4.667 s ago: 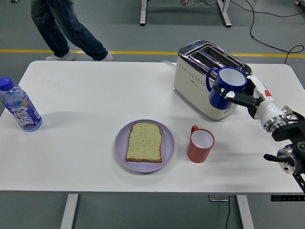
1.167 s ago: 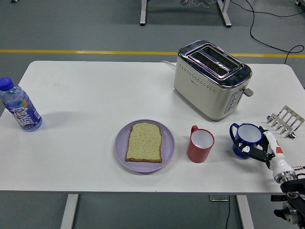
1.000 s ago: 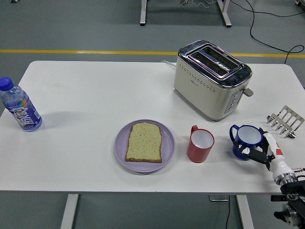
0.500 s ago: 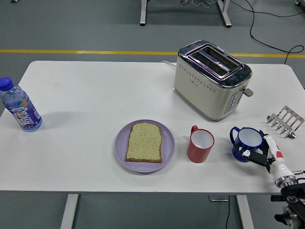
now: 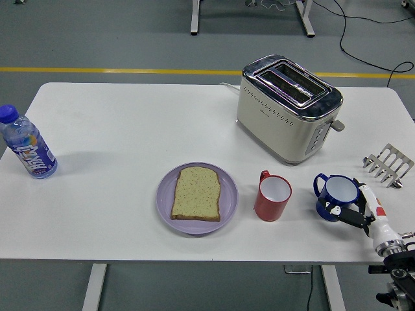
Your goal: Pick up the cup,pour liquid into bread,place the cup on the desk
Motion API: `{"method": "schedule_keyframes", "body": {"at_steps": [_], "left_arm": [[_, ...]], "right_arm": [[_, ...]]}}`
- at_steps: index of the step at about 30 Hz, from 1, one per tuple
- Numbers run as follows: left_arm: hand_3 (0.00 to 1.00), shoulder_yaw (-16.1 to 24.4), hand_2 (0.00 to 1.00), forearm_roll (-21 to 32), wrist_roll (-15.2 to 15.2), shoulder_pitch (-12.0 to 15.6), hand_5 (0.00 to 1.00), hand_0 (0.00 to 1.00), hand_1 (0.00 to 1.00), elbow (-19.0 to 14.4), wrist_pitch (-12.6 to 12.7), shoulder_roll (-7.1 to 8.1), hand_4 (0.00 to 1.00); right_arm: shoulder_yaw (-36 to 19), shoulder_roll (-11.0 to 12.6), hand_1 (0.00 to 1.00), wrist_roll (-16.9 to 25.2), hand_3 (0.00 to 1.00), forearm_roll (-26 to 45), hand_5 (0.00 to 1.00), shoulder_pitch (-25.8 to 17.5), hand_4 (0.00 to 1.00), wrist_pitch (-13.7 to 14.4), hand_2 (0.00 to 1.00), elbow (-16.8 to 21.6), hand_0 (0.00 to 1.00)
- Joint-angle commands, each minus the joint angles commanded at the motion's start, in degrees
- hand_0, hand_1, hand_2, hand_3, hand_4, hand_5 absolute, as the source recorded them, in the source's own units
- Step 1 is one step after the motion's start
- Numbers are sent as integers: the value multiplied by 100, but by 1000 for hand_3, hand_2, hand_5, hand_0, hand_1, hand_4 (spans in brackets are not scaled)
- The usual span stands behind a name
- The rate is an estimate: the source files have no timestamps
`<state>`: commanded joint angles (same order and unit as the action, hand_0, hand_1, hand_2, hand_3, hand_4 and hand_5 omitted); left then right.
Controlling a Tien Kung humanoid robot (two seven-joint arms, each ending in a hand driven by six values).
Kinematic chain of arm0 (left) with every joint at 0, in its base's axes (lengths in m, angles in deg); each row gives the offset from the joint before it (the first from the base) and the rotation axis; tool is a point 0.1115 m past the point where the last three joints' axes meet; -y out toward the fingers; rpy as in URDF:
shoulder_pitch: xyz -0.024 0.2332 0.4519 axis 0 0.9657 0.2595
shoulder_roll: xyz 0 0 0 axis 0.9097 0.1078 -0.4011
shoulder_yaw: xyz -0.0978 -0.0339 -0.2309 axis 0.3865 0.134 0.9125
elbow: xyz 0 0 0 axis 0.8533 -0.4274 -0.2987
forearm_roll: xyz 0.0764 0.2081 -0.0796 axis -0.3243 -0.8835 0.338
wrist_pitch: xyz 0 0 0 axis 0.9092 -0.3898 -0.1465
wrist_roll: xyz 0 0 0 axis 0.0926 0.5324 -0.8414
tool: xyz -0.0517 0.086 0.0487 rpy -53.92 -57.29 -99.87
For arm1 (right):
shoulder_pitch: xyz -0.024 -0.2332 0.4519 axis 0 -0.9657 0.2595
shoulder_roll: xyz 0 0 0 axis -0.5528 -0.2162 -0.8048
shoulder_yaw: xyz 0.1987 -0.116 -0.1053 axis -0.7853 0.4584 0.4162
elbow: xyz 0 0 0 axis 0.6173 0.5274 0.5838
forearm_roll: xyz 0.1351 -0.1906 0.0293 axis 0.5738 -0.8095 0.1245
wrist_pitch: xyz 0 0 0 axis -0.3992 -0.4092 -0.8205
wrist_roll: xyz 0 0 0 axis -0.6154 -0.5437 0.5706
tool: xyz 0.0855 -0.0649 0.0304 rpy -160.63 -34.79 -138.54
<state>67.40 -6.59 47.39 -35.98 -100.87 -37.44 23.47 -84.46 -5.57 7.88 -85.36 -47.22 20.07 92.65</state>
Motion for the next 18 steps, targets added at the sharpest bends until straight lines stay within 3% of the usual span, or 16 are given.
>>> {"method": "schedule_keyframes", "body": {"at_steps": [1,6,7,12,13,18], "left_arm": [[611,-15,773,23,5,-5,998,690,756,0,-2,2,396],[611,-43,773,73,18,-14,998,690,756,0,-4,4,396],[611,-47,773,78,18,-14,998,690,756,0,-4,5,396],[611,-56,773,87,17,-18,998,690,756,0,-4,6,396],[611,-61,773,93,19,-19,998,690,756,0,-3,6,396],[611,-70,773,110,25,-20,998,690,756,0,-6,6,396]], "right_arm": [[-13,2,513,1,825,-20,86,5,787,0,653,0,626],[-33,7,513,31,825,-42,86,13,787,-1,653,13,626],[-39,5,571,39,932,-40,88,15,810,-9,724,17,707],[-49,4,571,78,932,-5,88,17,810,-34,724,16,707],[-56,3,622,92,985,11,96,16,823,-22,775,14,790],[-59,9,622,111,985,36,96,15,823,-27,775,14,790]]}}
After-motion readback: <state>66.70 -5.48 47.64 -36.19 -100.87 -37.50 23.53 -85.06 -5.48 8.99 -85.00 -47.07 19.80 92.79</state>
